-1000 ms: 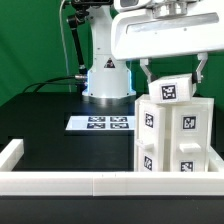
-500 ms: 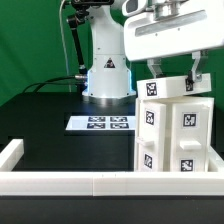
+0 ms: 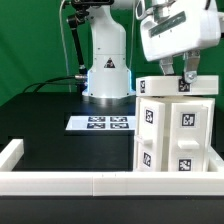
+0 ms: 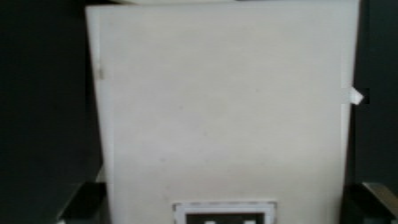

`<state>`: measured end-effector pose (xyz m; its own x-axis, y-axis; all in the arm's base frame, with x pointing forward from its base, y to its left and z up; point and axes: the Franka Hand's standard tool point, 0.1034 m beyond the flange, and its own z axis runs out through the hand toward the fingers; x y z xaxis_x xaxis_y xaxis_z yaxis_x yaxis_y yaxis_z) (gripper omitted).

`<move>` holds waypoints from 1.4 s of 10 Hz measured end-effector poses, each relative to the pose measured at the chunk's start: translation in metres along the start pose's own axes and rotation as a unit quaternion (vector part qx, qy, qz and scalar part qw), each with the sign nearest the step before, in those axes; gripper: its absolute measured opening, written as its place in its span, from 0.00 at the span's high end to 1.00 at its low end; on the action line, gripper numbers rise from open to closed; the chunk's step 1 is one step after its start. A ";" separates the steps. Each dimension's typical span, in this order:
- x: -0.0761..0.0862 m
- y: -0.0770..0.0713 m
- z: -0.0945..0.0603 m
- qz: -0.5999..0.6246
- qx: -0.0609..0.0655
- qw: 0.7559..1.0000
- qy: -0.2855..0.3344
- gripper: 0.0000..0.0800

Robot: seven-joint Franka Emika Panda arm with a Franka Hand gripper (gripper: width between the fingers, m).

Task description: Assemble cabinet

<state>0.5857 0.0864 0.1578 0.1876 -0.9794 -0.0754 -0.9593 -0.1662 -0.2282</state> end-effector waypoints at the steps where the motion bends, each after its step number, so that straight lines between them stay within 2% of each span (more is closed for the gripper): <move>1: 0.000 0.000 0.000 0.049 0.001 0.999 -0.002 0.30; 3: 0.000 0.000 0.001 0.160 0.001 0.987 -0.011 0.30; 7: -0.001 0.000 0.001 0.253 0.002 0.967 -0.023 0.30; 9: -0.003 0.000 0.001 0.312 0.001 0.950 -0.029 0.30; 10: -0.003 0.000 0.001 0.310 0.001 0.950 -0.028 0.23; 11: -0.003 0.000 0.001 0.304 0.001 0.952 -0.029 0.23; 12: -0.003 -0.001 -0.001 0.301 0.003 0.953 -0.031 0.05; 13: -0.004 -0.004 -0.006 0.296 0.007 0.955 -0.034 0.05; 14: -0.004 -0.008 -0.013 0.287 0.015 0.957 -0.039 0.01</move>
Offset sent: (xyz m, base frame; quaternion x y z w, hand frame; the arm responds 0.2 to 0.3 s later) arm 0.0025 -0.0043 -0.0021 -0.0162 -0.0129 0.2469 0.9688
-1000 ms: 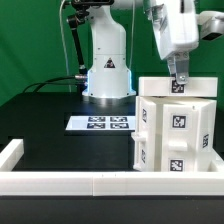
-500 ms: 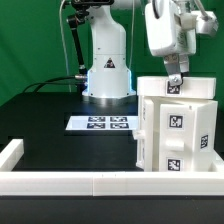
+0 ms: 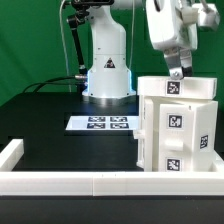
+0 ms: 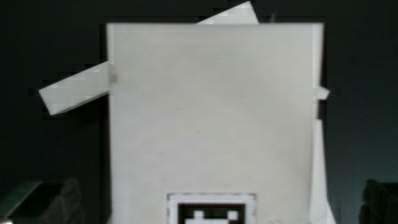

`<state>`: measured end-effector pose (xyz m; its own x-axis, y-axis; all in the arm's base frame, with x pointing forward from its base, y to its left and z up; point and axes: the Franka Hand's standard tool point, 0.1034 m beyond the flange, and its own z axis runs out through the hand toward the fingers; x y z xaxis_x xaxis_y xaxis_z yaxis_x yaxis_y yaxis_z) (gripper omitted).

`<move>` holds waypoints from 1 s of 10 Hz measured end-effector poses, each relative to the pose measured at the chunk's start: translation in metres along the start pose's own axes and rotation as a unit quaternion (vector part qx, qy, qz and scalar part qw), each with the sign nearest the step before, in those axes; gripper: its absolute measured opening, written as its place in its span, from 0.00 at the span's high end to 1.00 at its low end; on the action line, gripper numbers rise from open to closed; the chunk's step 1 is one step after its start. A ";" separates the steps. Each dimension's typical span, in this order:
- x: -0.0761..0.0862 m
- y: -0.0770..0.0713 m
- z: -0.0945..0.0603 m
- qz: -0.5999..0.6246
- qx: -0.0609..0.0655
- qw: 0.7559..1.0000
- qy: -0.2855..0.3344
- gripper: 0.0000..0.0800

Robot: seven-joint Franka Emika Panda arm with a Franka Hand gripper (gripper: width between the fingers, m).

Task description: Assemble cabinet

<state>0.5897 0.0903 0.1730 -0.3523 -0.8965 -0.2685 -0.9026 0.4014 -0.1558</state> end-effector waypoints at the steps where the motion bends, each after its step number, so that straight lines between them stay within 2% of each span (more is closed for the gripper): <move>1: -0.002 -0.003 -0.005 -0.005 0.005 1.000 -0.008 0.00; 6: -0.004 -0.003 -0.007 -0.024 0.005 1.000 -0.014 0.00; 7: -0.008 -0.002 -0.008 -0.096 0.000 0.995 -0.011 0.00; 8: -0.010 -0.002 -0.008 -0.183 0.001 0.983 -0.009 0.00; 10: -0.008 -0.006 -0.006 -0.325 0.000 0.946 -0.008 0.00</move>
Offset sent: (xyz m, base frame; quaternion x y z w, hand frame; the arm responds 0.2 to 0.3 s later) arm 0.0000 0.0000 0.0000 0.0000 0.0000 -0.0650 0.9979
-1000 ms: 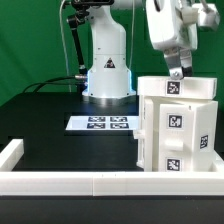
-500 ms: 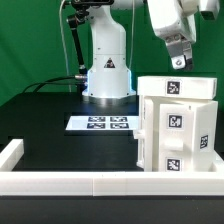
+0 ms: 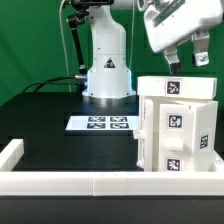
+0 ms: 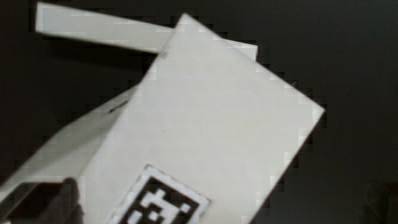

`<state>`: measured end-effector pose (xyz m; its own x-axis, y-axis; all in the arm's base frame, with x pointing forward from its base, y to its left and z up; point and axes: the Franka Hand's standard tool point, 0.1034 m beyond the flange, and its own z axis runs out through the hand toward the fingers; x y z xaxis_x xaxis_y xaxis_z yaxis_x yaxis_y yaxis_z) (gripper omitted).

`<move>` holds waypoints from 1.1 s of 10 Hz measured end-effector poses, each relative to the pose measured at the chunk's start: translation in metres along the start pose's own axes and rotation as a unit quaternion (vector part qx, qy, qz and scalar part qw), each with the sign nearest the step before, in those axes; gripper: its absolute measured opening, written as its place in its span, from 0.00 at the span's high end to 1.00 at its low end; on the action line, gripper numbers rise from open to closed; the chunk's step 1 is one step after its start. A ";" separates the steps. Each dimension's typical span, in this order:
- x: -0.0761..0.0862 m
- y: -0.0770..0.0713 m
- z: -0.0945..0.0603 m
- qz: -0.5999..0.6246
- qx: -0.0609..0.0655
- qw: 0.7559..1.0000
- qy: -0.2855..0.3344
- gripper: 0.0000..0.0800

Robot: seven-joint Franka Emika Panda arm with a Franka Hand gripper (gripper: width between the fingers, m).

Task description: Assemble cabinet

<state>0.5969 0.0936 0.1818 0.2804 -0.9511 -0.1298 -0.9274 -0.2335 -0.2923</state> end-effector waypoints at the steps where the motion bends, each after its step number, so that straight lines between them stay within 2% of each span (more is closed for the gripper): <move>1: 0.000 -0.001 0.000 -0.065 -0.004 0.998 -0.004 0.00; 4: 0.000 -0.001 0.000 -0.175 -0.005 0.984 -0.004 0.00; 8: 0.000 0.000 0.000 -0.315 -0.005 0.949 -0.004 0.00; 9: 0.001 -0.001 0.000 -0.357 -0.006 0.934 -0.003 0.00; 11: 0.003 -0.001 -0.001 -0.496 -0.015 0.868 0.004 0.00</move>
Offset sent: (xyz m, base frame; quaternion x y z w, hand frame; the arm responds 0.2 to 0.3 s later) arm 0.0000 0.0000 0.0000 0.0000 0.0000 -0.1938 0.9810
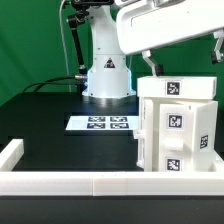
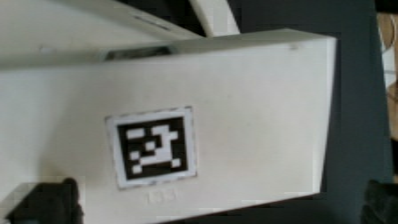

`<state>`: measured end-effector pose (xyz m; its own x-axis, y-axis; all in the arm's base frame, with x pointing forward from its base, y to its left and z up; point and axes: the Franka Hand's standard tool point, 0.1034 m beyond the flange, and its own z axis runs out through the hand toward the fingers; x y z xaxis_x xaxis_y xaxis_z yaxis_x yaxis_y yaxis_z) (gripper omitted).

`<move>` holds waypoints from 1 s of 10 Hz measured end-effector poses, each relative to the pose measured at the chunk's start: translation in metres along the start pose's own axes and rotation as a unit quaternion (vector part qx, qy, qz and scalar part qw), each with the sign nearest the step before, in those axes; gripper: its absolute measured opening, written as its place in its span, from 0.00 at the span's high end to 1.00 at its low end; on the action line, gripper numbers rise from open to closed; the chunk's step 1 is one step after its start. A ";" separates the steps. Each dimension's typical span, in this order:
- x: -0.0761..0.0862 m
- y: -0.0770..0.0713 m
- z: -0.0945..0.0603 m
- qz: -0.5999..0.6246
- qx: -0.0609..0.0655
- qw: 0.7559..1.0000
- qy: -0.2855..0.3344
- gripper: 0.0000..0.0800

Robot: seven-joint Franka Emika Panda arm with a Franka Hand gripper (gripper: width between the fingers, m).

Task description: Assemble cabinet

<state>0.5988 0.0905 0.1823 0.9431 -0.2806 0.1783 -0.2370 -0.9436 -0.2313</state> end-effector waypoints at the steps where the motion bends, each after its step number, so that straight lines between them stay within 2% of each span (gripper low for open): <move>1: -0.001 0.000 0.000 -0.064 -0.007 0.998 -0.002 0.00; 3: -0.001 -0.001 0.000 -0.171 -0.022 0.985 -0.004 0.00; 5: -0.004 -0.003 0.002 -0.273 -0.034 0.961 -0.010 0.00; 8: -0.003 0.004 0.002 -0.337 -0.035 0.941 -0.013 0.00; 10: -0.009 0.011 0.006 -0.396 -0.037 0.917 -0.026 0.00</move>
Offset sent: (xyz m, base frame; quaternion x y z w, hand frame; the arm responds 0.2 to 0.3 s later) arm 0.0010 0.0125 -0.0004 -0.0123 -0.0261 -0.2172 0.9757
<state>0.5891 0.0832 0.1722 0.8352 0.5056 0.2163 0.5143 -0.8574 0.0183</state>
